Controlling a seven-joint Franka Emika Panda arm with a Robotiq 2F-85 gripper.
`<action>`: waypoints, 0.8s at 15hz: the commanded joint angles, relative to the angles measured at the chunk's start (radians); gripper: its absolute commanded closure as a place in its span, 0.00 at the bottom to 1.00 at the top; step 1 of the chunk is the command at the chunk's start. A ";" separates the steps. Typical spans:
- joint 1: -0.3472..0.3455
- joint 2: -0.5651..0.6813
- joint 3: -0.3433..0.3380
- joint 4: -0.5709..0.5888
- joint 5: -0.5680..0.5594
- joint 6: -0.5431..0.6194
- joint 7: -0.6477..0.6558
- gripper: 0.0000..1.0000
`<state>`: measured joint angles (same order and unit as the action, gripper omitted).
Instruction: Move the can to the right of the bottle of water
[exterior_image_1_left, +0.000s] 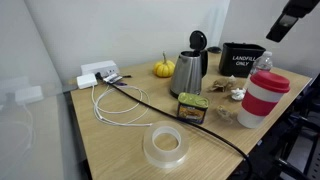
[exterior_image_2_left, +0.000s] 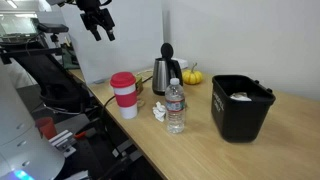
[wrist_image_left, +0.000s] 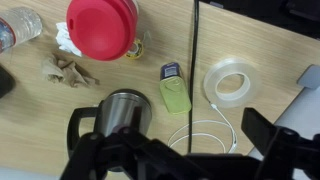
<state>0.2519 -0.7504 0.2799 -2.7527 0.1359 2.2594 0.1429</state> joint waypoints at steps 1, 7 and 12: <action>0.008 0.001 -0.009 0.002 -0.008 -0.002 0.006 0.00; 0.008 0.001 -0.009 0.002 -0.008 -0.002 0.006 0.00; 0.004 0.038 0.005 0.018 -0.019 0.001 0.009 0.00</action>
<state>0.2523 -0.7498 0.2799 -2.7524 0.1340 2.2594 0.1429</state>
